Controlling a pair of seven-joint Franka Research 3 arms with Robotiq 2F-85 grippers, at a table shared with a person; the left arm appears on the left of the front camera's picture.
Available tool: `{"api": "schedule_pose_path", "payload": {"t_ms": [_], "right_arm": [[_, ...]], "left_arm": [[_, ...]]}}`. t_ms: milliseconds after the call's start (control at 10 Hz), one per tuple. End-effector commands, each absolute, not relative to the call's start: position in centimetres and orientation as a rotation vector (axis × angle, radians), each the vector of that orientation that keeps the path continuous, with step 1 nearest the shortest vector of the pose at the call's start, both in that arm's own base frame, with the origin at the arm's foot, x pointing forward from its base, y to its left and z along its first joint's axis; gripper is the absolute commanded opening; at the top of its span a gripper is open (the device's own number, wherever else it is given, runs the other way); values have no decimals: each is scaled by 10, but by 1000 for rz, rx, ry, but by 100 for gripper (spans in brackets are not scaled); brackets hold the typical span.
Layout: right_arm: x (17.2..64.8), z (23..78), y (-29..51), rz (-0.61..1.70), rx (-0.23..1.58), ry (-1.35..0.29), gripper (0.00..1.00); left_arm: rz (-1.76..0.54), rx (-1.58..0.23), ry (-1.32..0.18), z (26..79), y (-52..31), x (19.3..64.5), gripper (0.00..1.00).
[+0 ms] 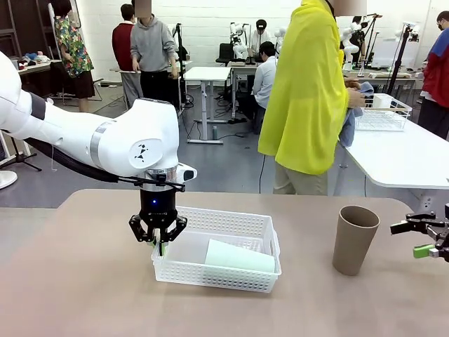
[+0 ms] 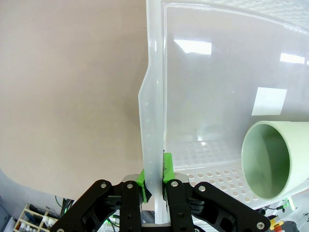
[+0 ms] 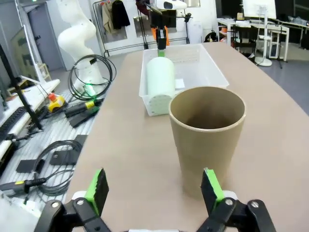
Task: Clean and organize the cups into the basket.
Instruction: Pick up the Reusable plastic cup from the right side of the table and stack it inside the Organizing basket in the center of the table.
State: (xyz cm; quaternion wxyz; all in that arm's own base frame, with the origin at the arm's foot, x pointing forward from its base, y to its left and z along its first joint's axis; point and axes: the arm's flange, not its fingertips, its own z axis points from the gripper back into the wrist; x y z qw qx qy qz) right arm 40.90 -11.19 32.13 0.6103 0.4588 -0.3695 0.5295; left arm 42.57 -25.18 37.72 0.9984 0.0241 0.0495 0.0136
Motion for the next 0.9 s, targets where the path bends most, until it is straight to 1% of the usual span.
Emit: {"api": "schedule_pose_path", "payload": {"t_ms": [0,500,800], "right_arm": [[406,319,-111,1250,1071,-840,100],[408,321,-112,1230,1065,-846,100],[418,304,-98,1277,981,-894,100]], "left_arm": [[28,50,92,379,-251,426,0],[28,50,92,379,-251,426,0],[28,50,92,379,-251,426,0]]}}
